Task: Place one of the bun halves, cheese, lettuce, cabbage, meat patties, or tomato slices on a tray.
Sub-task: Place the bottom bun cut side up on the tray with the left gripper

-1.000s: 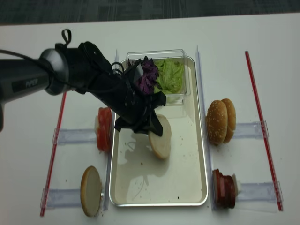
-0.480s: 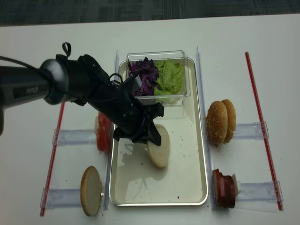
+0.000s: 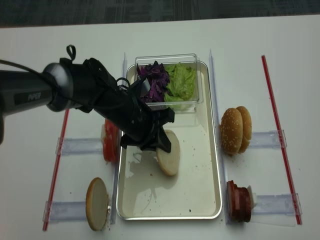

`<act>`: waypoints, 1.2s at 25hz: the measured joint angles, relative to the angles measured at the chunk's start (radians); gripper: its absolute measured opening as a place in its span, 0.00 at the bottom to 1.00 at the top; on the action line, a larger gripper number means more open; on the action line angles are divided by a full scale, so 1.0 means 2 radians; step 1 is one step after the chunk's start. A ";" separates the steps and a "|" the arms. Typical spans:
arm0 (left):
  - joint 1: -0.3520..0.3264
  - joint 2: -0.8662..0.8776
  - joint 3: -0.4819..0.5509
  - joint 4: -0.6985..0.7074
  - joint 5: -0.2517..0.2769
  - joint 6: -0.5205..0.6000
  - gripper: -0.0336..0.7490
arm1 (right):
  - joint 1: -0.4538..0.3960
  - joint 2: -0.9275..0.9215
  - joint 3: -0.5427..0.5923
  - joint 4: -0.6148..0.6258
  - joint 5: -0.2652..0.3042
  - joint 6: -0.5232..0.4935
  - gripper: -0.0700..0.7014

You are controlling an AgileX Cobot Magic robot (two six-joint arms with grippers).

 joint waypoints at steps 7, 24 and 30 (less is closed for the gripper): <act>0.000 0.000 0.000 0.000 -0.001 -0.001 0.22 | 0.000 0.000 0.000 0.000 0.000 0.000 0.72; 0.000 0.000 0.000 0.040 0.001 -0.032 0.23 | 0.000 0.000 0.000 0.000 0.000 0.000 0.72; 0.000 0.000 0.000 0.040 0.001 -0.032 0.23 | 0.000 0.000 0.000 0.000 0.000 0.000 0.72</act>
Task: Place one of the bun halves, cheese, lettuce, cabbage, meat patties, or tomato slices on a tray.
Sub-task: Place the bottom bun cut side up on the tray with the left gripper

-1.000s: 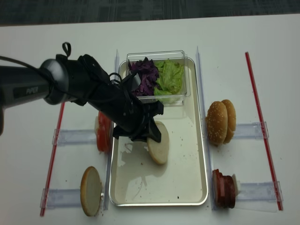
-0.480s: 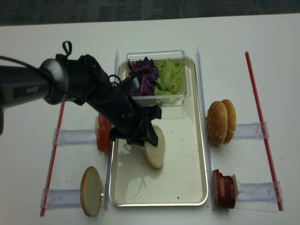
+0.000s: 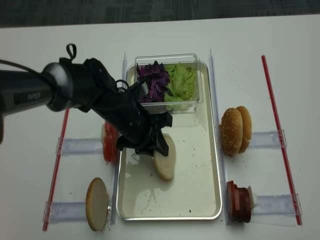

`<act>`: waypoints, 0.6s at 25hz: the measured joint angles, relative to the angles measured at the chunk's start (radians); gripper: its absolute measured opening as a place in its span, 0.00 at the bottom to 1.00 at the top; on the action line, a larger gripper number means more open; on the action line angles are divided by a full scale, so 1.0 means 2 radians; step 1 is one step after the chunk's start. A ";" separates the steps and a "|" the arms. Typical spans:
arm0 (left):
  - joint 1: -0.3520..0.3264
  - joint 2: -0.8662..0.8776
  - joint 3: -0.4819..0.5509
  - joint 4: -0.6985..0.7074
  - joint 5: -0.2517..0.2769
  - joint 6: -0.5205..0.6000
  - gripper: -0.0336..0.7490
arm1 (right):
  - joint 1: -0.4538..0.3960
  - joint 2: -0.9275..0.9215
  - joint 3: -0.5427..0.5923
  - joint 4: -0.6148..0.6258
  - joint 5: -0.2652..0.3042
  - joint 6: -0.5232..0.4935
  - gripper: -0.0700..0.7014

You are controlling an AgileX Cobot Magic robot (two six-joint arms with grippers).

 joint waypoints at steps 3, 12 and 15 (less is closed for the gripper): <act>0.000 0.000 0.000 0.000 0.000 0.000 0.24 | 0.000 0.000 0.000 0.000 0.000 0.000 0.72; 0.005 0.000 0.000 0.000 0.000 0.000 0.24 | 0.000 0.000 0.000 0.000 0.000 0.000 0.72; 0.005 0.000 0.000 0.000 0.000 0.000 0.24 | 0.000 0.000 0.000 0.000 0.000 0.000 0.72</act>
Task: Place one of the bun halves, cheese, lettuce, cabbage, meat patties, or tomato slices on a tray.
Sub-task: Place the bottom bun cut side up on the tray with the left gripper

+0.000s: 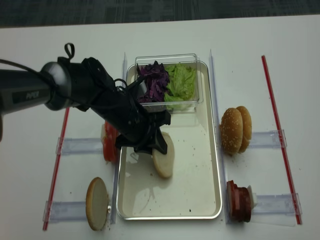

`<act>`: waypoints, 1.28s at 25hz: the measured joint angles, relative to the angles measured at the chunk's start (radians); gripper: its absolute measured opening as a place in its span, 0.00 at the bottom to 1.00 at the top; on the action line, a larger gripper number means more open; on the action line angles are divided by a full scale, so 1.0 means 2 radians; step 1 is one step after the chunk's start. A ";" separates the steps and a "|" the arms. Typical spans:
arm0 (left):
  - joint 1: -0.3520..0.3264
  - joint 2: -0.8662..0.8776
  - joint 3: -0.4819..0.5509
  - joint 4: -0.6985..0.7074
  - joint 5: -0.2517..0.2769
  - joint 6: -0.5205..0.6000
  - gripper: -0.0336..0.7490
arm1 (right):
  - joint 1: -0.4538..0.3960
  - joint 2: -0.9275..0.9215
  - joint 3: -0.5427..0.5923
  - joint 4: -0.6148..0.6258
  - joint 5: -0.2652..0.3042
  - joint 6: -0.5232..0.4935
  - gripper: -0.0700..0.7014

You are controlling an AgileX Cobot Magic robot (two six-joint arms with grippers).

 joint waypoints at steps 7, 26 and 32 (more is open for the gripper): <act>0.000 0.000 0.000 0.000 0.000 0.000 0.24 | 0.000 0.000 0.000 0.000 0.000 0.000 0.72; 0.001 -0.004 0.000 0.000 0.001 -0.001 0.27 | 0.000 0.000 0.000 0.000 0.000 0.000 0.72; 0.020 -0.020 0.000 0.003 0.008 -0.001 0.28 | 0.000 0.000 0.000 0.000 0.000 0.000 0.72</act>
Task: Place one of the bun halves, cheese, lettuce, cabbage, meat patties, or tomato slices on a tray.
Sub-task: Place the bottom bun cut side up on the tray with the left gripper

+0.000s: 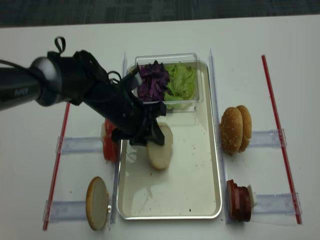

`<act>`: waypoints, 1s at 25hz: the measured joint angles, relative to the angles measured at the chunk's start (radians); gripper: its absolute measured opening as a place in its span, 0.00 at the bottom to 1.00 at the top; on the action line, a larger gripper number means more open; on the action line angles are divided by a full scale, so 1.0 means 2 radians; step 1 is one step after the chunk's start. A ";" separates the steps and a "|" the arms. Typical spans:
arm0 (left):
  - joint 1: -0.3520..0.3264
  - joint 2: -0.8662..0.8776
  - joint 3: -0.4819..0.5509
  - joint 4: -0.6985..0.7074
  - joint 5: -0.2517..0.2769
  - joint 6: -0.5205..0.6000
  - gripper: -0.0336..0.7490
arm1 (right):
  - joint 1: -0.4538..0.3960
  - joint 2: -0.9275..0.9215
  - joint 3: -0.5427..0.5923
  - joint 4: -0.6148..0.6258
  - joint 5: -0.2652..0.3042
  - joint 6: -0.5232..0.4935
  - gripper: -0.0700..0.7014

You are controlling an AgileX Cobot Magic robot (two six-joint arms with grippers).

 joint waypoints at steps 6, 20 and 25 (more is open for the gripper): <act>0.005 -0.009 0.000 0.006 0.010 0.000 0.28 | 0.000 0.000 0.000 0.000 0.000 0.000 0.72; 0.005 -0.012 0.000 0.038 0.014 -0.017 0.28 | 0.000 0.000 0.000 0.000 0.000 0.000 0.72; 0.010 -0.033 0.000 0.039 0.017 -0.020 0.28 | 0.000 0.000 0.000 0.000 0.000 0.000 0.72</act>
